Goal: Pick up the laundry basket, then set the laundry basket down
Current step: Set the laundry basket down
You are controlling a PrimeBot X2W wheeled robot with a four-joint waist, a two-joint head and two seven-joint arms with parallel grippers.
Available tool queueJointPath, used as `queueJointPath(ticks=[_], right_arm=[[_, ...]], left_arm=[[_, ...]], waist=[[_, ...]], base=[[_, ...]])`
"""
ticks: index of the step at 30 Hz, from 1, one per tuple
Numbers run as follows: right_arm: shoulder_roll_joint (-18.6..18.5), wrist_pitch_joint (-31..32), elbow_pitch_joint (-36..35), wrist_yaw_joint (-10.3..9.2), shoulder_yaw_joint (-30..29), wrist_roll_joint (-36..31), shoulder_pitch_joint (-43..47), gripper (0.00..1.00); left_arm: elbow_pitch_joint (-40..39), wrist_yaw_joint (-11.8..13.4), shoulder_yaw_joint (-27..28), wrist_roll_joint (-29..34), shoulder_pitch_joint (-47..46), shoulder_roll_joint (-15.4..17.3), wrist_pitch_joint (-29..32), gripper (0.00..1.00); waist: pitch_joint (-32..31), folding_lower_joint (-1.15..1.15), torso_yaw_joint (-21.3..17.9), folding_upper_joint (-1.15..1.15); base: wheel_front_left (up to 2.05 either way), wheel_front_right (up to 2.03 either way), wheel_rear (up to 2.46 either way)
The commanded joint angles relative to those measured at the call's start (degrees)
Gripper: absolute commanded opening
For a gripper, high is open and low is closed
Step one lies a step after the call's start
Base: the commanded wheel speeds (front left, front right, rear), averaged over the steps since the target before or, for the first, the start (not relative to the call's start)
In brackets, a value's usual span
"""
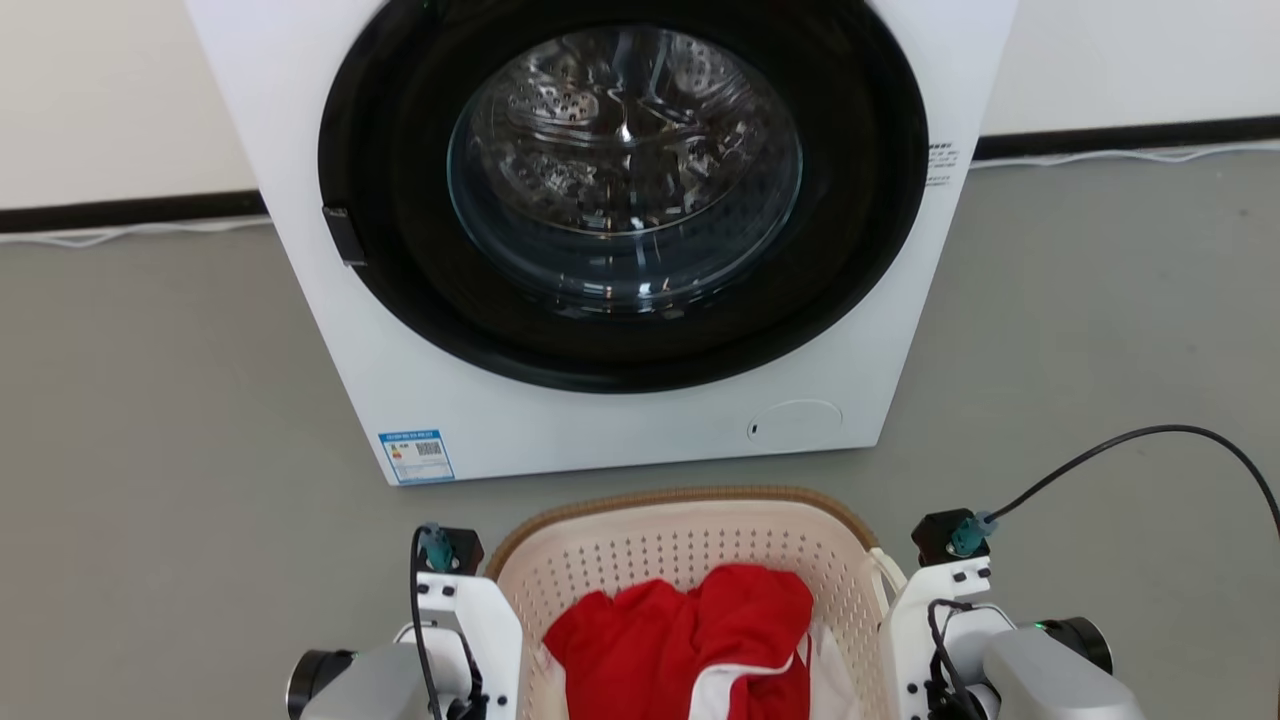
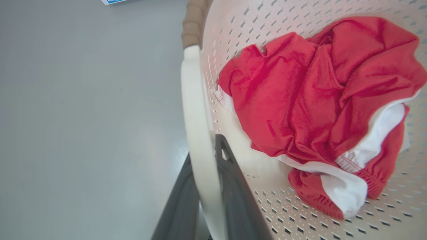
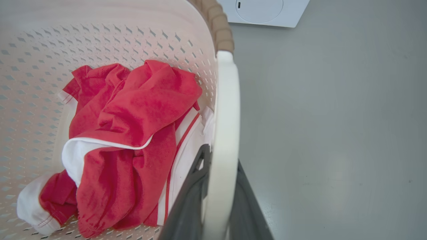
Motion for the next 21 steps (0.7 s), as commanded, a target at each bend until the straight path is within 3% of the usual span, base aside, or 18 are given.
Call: queueJointPath(ticks=[1,10,21], right_arm=[[1.2,-1.8,-2.1,0.5,1.2,0.4,-2.9,0.0],[1.2,-8.0,-1.8,0.5,1.3,-0.1,-5.5,0.0],[1.2,-15.7,-0.2,0.5,0.4,-2.2,-12.6,0.0]], left_arm=[[-0.8,-0.4,0.6,-0.2,-4.2,0.5,-1.2,0.0],[-0.6,1.1,1.4,-0.2,-8.0,0.6,-4.3,0.0],[-0.5,2.5,2.2,0.5,-16.1,0.8,-9.3,0.0]], waist=[[0.9,0.0,0.2,0.0],[8.4,0.0,1.5,0.0],[22.9,0.0,2.6,0.0]], base=[[0.0,0.0,0.0],[0.0,0.0,0.0],[0.0,0.0,0.0]])
